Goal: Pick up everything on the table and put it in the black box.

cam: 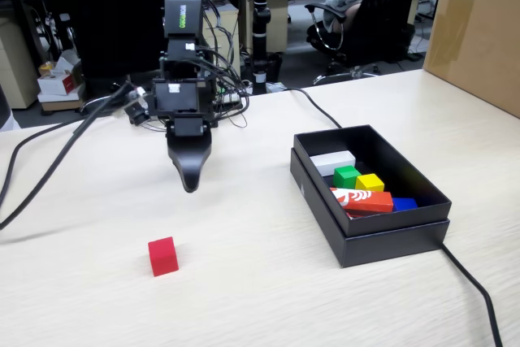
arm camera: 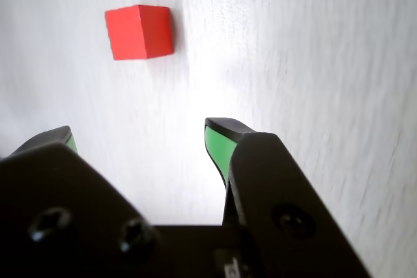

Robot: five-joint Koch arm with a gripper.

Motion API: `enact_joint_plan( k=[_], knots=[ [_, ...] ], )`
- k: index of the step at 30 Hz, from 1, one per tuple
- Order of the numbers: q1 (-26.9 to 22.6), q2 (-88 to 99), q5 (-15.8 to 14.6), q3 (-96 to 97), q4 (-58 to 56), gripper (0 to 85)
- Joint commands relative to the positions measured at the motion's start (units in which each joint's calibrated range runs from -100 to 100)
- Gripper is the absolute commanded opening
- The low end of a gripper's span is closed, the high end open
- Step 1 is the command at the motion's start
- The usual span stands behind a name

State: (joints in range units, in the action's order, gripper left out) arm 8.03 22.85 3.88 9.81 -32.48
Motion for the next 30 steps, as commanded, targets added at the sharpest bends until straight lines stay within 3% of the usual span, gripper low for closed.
enact_joint_plan(
  k=[1,18,30],
  knots=[
    [0.73,-3.63,-1.22,-8.0,-0.13,41.1],
    [4.84,-26.35,0.73,-25.32,0.04,41.1],
    [3.03,-28.3,2.0,-23.41,-0.05,41.6]
  ],
)
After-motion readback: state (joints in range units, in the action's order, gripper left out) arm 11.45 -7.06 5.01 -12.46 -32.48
